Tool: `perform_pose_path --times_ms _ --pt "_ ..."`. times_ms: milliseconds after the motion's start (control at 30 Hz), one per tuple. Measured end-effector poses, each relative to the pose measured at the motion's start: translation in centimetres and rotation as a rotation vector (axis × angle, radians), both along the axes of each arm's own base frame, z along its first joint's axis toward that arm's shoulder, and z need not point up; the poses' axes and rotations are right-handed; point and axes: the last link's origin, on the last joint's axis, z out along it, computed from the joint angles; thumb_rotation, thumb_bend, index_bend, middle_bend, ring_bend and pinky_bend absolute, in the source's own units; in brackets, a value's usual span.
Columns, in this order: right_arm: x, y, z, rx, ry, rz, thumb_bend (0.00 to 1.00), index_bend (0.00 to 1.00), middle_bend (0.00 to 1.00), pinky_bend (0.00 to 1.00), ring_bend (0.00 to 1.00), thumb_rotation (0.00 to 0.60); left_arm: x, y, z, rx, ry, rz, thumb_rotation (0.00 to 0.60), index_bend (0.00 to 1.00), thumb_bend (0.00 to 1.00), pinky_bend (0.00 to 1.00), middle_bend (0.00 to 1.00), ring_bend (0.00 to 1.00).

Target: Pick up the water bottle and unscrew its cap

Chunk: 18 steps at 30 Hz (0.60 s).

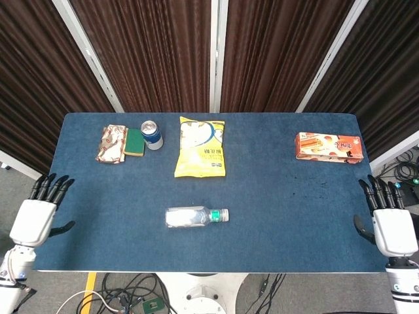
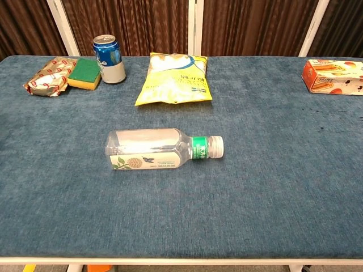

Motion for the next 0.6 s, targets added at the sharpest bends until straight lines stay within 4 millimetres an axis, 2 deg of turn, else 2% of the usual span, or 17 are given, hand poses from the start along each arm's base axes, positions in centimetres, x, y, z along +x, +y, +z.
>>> perform_pose_path --times_ms 300,400,600 --pt "-0.2 0.1 0.4 -0.010 0.005 -0.021 0.32 0.00 0.01 0.00 0.00 0.600 5.9 4.2 -3.6 -0.251 -0.027 -0.182 0.600 0.10 0.09 0.03 0.08 0.00" --pt "-0.4 0.1 0.4 -0.009 0.004 -0.030 0.32 0.00 0.01 0.00 0.00 0.600 8.3 4.7 -5.9 -0.346 -0.037 -0.233 0.600 0.10 0.09 0.04 0.08 0.00" --pt "-0.6 0.0 0.2 0.000 0.002 -0.039 0.32 0.00 0.01 0.00 0.00 0.600 11.9 4.4 -10.3 -0.487 -0.048 -0.293 0.600 0.10 0.09 0.06 0.08 0.00"
